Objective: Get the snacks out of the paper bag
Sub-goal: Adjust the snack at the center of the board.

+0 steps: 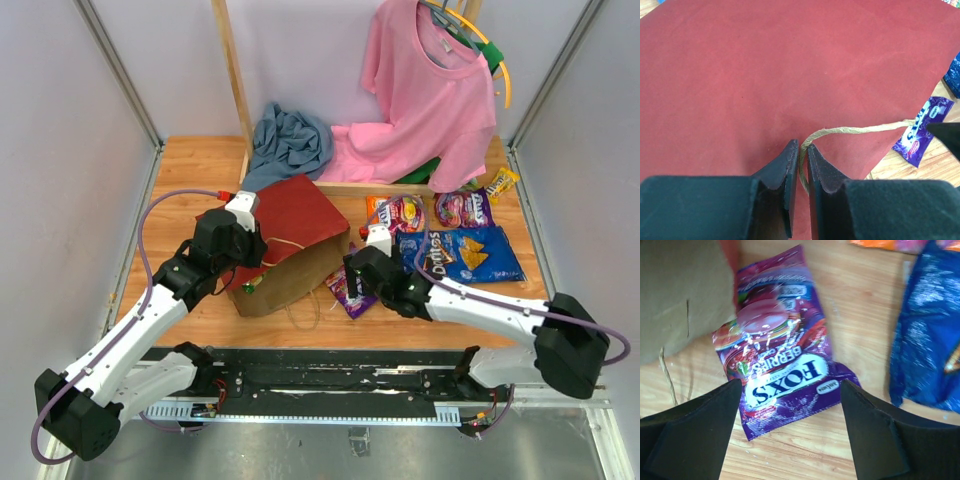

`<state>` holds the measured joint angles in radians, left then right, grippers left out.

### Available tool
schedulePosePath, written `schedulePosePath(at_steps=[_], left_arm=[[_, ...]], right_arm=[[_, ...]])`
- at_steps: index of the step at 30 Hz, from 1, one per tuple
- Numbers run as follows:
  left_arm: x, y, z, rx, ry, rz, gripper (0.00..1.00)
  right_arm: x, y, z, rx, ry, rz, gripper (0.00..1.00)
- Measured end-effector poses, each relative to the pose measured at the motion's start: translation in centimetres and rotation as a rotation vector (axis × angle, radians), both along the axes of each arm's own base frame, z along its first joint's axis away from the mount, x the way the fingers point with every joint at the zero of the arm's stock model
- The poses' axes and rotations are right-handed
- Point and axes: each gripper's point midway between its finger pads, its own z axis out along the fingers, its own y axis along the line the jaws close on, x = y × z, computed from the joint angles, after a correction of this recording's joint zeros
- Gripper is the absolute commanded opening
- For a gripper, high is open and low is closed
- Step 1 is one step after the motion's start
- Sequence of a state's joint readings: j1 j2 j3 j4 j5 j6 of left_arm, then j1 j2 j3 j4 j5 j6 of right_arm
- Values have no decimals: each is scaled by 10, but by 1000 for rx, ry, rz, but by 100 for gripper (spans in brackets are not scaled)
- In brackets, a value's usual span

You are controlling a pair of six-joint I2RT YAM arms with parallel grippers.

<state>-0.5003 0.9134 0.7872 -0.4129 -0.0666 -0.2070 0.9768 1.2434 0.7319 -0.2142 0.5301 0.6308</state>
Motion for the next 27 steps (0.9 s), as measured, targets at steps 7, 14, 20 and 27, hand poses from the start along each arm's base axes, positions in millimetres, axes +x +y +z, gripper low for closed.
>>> schedulePosePath(at_steps=[7,14,20,27], left_arm=[[0,0,0,1,0,1,18],[1,2,0,5,-3,10,19],[2,6,2,13,-13,31,20],[4,11,7,14,-44,56,21]], right_arm=[[6,24,-40,-65,133,226,82],[15,23,-56,-51,185,263,87],[16,14,-42,47,127,272,88],[23,29,-41,98,92,338,90]])
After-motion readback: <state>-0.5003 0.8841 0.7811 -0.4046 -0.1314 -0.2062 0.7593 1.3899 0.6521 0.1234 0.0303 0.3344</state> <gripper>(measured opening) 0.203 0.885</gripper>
